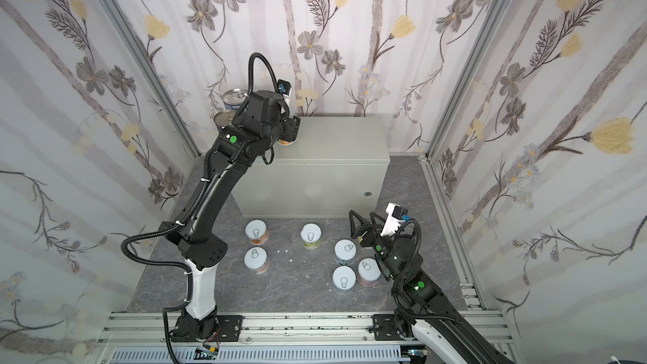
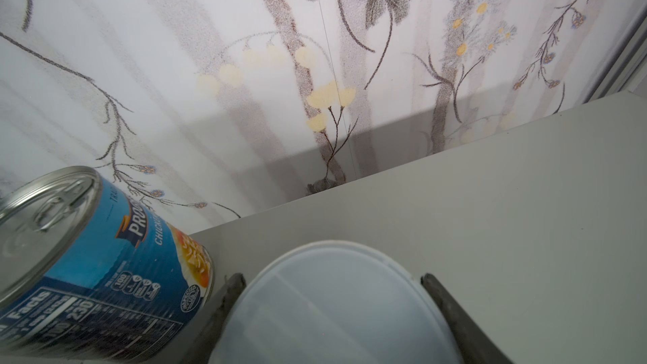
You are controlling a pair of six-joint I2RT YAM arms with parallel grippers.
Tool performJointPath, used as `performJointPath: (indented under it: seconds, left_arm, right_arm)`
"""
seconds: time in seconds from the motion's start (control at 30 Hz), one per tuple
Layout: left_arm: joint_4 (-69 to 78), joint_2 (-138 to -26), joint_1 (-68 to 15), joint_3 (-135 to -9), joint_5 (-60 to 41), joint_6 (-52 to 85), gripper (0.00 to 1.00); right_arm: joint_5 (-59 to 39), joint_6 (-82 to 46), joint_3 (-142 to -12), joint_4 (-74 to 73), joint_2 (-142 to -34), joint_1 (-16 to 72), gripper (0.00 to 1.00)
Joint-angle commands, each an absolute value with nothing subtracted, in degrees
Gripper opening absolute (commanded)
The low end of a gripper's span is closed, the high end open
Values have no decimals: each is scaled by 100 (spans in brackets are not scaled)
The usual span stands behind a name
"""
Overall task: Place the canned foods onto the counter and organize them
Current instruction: 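Lower the held peach can onto the cabinet top beside the dark blue cans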
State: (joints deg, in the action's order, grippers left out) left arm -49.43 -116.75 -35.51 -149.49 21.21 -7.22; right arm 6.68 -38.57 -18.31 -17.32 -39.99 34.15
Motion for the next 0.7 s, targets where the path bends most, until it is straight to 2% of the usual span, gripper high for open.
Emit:
performJointPath:
  seconds: [0.0, 0.37, 0.53, 0.67]
  left_arm:
    - [-4316, -11698, -3429, -15029, 2069, -922, 0]
    - [-4348, -11790, -3208, -15025, 2020, -1012, 0]
    - [-4333, -11845, -3121, -15029, 2021, -910, 17]
    - [-4329, -11867, -3084, -15037, 1995, -819, 27]
  right_arm:
    - [782, -3920, -1901, -1714, -4065, 3426, 100]
    - [782, -3990, -1934, -1683, -4201, 3426, 100]
    - [800, -3993, -1946, -1661, -4219, 3427, 100]
    - [817, -3995, -1944, -1657, -4218, 3420, 100]
